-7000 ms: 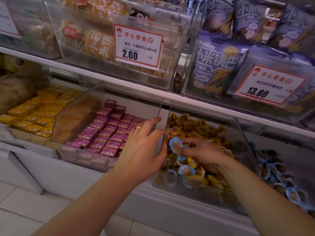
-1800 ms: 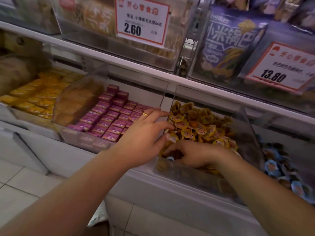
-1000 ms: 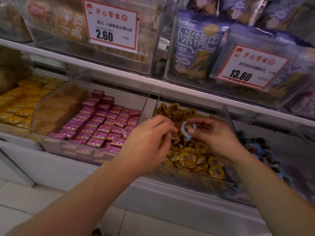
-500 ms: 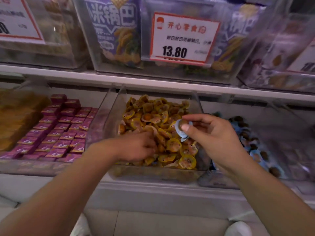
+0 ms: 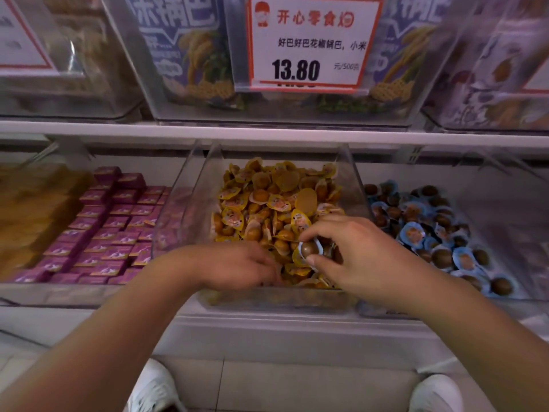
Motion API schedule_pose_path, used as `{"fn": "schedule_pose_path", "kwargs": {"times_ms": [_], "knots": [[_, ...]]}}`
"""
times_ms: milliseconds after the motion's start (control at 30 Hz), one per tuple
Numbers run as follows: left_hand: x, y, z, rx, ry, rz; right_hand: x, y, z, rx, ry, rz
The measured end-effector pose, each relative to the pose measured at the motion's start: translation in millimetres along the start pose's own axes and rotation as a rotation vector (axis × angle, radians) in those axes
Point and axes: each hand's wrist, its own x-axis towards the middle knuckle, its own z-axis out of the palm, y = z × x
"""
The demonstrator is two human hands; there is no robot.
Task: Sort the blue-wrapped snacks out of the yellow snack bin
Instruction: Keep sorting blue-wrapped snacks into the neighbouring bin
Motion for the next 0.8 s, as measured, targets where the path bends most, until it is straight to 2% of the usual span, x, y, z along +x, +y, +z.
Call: {"fn": "schedule_pose_path", "kwargs": {"times_ms": [100, 167, 267, 400, 467, 567, 700, 800], "knots": [[1.9, -11.1, -2.9, 0.272, 0.071, -0.130, 1.7, -0.6, 3.0, -0.020, -0.026, 0.022], [0.9, -15.0, -0.6, 0.347, 0.105, -0.151, 2.9, -0.9, 4.2, -0.031, -0.027, 0.035], [2.4, -13.6, -1.2, 0.283, 0.100, -0.199, 4.2, -0.5, 7.2, -0.036, -0.031, 0.039], [5.6, -5.6, 2.3, 0.202, -0.015, -0.138, 6.4, 1.3, 13.5, -0.019, -0.051, 0.034], [7.1, -5.1, 6.1, 0.107, -0.030, -0.166, 8.0, 1.6, 16.6, 0.010, -0.059, 0.038], [10.6, -6.6, 11.4, 0.149, -0.023, -0.171, 10.0, 1.8, 21.3, 0.037, -0.067, 0.040], [12.5, -5.6, 11.0, 0.146, 0.024, -0.276, 11.7, 1.4, 22.8, 0.073, -0.041, 0.052], [13.6, -3.0, 6.4, 0.162, -0.035, -0.302, 11.3, 0.2, 22.7, 0.089, -0.018, 0.060]]}}
